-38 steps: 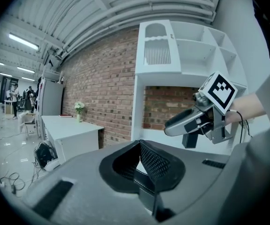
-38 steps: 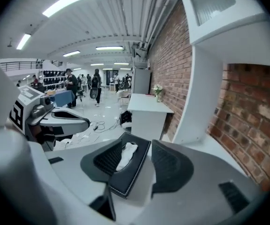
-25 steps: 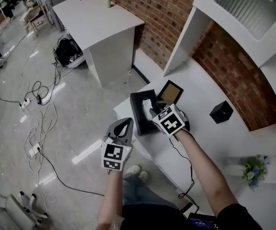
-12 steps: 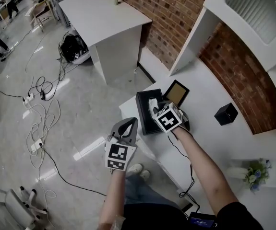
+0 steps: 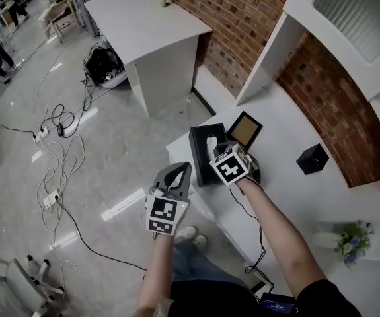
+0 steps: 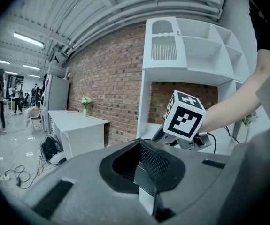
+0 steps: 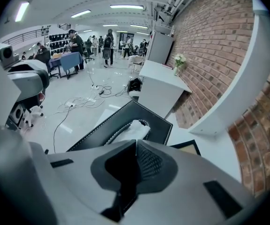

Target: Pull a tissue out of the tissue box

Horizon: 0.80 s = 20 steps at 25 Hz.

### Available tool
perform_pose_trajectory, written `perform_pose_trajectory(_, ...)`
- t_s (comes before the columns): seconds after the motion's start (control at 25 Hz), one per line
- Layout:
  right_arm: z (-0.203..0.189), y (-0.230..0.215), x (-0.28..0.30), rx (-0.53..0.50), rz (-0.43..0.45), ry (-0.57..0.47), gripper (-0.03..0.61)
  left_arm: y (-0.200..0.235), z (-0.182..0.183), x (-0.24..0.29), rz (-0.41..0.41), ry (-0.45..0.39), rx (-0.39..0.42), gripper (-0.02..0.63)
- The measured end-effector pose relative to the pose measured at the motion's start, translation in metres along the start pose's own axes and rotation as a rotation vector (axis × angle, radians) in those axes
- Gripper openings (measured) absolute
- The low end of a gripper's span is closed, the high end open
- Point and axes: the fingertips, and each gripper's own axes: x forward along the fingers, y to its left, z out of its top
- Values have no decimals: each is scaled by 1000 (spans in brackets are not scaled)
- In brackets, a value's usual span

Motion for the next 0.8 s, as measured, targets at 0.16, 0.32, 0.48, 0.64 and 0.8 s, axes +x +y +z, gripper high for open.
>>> perform_pose_trajectory(0.16,5,-3,-4,14,-5,-26,3,0,1,1,-1,1,3,9)
perform_pose_trajectory(0.32,7,-8,-10,11,-28,-43,2,-2,1,2,-7,2,6,9)
perform_pose_trajectory(0.48,13,-15,-21,-8,-77,-94,2,-6,3,4,-16,0,9,9)
perform_pose_trajectory(0.64,18,-25,-33,-22,-134,-132,2,-8,3,5,-24,1,12,9)
perform_pose_trajectory(0.8,24,-34,-47,-25,-186,-176,2,-11,4,5,-31,3,16,9)
